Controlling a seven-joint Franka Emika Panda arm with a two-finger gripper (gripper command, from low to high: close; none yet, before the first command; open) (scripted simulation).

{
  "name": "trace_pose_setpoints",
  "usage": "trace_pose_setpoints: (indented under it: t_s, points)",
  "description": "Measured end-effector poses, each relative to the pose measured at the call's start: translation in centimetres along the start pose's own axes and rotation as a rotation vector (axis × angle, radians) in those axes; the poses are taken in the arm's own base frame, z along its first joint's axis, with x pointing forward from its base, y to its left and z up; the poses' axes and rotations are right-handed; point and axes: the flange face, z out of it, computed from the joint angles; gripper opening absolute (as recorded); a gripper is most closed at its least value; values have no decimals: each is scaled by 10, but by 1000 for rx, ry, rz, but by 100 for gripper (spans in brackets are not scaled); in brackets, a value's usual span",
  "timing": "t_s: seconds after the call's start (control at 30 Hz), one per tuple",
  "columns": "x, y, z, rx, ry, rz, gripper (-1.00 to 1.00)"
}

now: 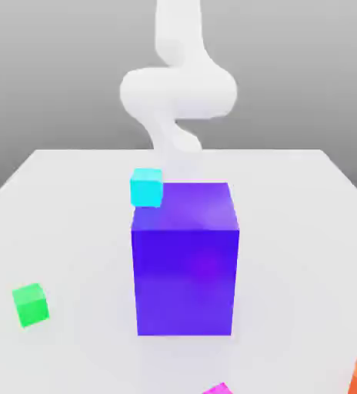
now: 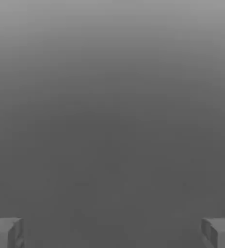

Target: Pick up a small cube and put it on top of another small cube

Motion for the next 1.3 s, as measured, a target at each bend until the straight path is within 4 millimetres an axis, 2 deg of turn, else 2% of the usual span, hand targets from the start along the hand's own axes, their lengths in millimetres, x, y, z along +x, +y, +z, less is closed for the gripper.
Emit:
trace_pose_setpoints:
  t_s: [0.23, 0.5, 0.8, 1.0, 1.13, 1.17, 1.3]
  points:
    - [-12, -6, 124, -166, -69, 216, 0]
    - [-47, 16, 260, -355, -125, 453, 0]
    - [-116, 71, 394, -577, -167, 718, 0]
    - [-175, 121, 466, -725, -180, 886, 0]
    - [-203, 152, 510, -743, -180, 906, 0]
    - [-207, 156, 516, -743, -180, 906, -100]
    - [-207, 156, 516, -742, -180, 906, -100]
